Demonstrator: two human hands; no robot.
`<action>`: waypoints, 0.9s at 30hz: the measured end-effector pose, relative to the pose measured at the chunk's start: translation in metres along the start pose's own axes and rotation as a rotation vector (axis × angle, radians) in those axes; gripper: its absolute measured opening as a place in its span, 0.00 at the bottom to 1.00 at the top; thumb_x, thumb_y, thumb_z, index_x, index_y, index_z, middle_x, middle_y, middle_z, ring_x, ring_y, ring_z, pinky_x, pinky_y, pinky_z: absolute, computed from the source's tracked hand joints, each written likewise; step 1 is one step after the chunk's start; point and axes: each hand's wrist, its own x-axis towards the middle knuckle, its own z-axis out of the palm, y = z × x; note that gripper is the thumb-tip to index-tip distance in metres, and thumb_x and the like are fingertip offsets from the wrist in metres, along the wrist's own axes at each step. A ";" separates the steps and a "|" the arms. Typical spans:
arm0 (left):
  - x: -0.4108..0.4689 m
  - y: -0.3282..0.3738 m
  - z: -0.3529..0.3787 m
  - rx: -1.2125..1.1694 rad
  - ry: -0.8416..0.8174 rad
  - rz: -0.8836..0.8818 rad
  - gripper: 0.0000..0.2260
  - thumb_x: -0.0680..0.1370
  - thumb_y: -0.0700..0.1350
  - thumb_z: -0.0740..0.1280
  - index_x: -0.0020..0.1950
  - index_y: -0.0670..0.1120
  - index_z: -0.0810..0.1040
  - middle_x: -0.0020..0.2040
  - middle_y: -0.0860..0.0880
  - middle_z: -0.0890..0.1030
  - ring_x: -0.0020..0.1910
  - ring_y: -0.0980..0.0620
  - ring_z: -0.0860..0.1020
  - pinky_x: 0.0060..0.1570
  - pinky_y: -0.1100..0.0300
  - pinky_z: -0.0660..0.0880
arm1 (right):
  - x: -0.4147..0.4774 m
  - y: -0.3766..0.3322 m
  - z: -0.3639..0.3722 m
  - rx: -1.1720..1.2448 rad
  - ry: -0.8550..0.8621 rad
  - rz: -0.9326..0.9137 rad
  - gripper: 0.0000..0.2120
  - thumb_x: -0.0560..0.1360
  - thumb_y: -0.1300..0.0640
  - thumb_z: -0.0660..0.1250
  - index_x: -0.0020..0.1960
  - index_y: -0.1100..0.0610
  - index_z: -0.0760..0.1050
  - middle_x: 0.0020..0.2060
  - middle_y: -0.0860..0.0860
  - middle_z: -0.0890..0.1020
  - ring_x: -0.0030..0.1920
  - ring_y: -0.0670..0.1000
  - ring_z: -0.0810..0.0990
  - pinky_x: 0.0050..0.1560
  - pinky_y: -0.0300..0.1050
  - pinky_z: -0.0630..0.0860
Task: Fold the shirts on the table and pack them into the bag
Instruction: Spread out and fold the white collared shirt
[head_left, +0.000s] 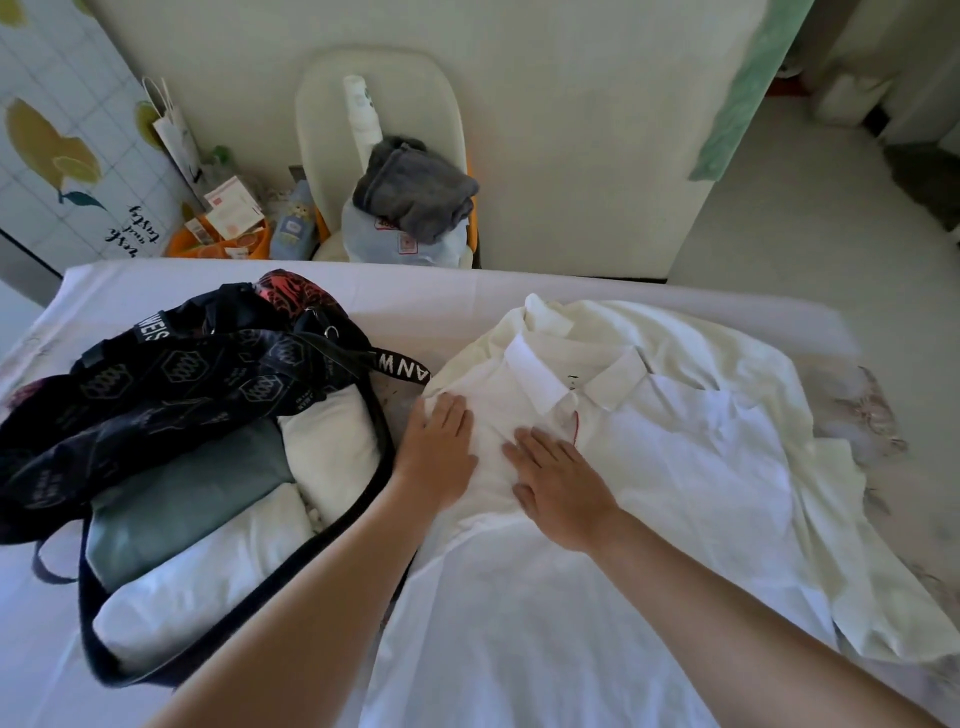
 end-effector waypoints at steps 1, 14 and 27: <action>-0.004 0.006 -0.005 -0.004 0.004 0.005 0.30 0.84 0.55 0.50 0.80 0.43 0.45 0.81 0.43 0.45 0.79 0.42 0.43 0.75 0.39 0.43 | -0.006 -0.001 -0.005 0.039 0.007 0.006 0.26 0.78 0.49 0.51 0.72 0.57 0.71 0.72 0.57 0.72 0.72 0.59 0.71 0.70 0.55 0.70; -0.148 0.200 -0.032 -0.892 0.202 0.227 0.13 0.79 0.43 0.62 0.60 0.53 0.81 0.58 0.54 0.80 0.59 0.51 0.75 0.60 0.57 0.71 | -0.284 0.013 -0.005 0.355 0.167 0.565 0.22 0.75 0.63 0.66 0.68 0.53 0.75 0.73 0.55 0.70 0.73 0.55 0.68 0.71 0.50 0.63; -0.293 0.303 0.022 -0.810 0.008 0.255 0.18 0.79 0.53 0.64 0.68 0.55 0.73 0.69 0.56 0.69 0.70 0.54 0.63 0.70 0.56 0.63 | -0.449 -0.048 0.034 0.396 0.059 1.173 0.10 0.79 0.53 0.61 0.57 0.54 0.75 0.52 0.51 0.80 0.54 0.56 0.80 0.47 0.47 0.67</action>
